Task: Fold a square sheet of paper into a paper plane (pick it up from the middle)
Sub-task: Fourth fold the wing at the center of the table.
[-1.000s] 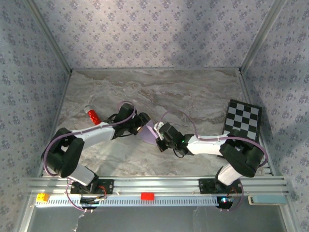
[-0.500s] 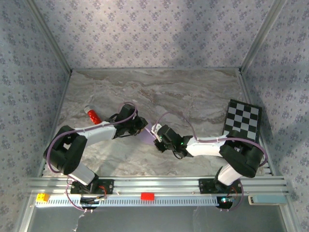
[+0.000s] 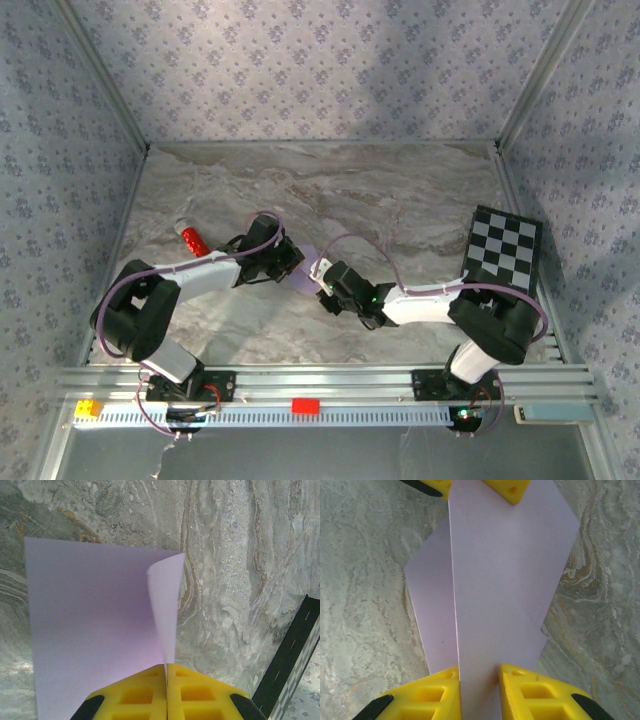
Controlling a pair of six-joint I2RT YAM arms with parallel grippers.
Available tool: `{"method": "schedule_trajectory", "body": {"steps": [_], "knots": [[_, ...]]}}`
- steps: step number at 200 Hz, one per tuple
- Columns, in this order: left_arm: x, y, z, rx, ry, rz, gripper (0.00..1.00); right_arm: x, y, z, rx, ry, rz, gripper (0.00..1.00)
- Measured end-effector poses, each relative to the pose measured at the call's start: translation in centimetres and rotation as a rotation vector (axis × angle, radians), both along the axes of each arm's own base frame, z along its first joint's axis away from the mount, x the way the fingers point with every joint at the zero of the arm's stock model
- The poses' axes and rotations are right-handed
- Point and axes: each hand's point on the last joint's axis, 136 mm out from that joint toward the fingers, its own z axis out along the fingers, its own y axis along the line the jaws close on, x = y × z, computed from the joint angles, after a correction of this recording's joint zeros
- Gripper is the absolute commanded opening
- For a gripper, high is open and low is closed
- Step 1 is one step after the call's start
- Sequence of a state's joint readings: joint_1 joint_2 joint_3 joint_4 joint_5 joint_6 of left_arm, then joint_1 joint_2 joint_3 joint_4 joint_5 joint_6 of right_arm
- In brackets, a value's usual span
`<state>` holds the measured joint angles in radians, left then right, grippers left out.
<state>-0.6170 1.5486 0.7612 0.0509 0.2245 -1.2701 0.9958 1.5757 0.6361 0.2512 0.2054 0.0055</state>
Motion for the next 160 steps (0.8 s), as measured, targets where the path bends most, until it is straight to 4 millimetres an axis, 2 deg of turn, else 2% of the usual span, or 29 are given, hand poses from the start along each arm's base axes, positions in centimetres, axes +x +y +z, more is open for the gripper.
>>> {"method": "schedule_trajectory", "body": {"steps": [75, 126, 160], "knots": [[-0.04, 0.03, -0.05, 0.001, 0.003, 0.001, 0.08, 0.13, 0.16, 0.16, 0.009, -0.024, 0.003, 0.12], [-0.06, 0.04, -0.06, 0.001, 0.005, 0.003, 0.07, -0.05, -0.14, -0.23, 0.013, -0.011, -0.011, 0.16], [-0.07, 0.07, -0.09, 0.002, 0.007, 0.003, 0.06, -0.22, -0.46, -0.59, 0.020, 0.006, -0.023, 0.13]]}}
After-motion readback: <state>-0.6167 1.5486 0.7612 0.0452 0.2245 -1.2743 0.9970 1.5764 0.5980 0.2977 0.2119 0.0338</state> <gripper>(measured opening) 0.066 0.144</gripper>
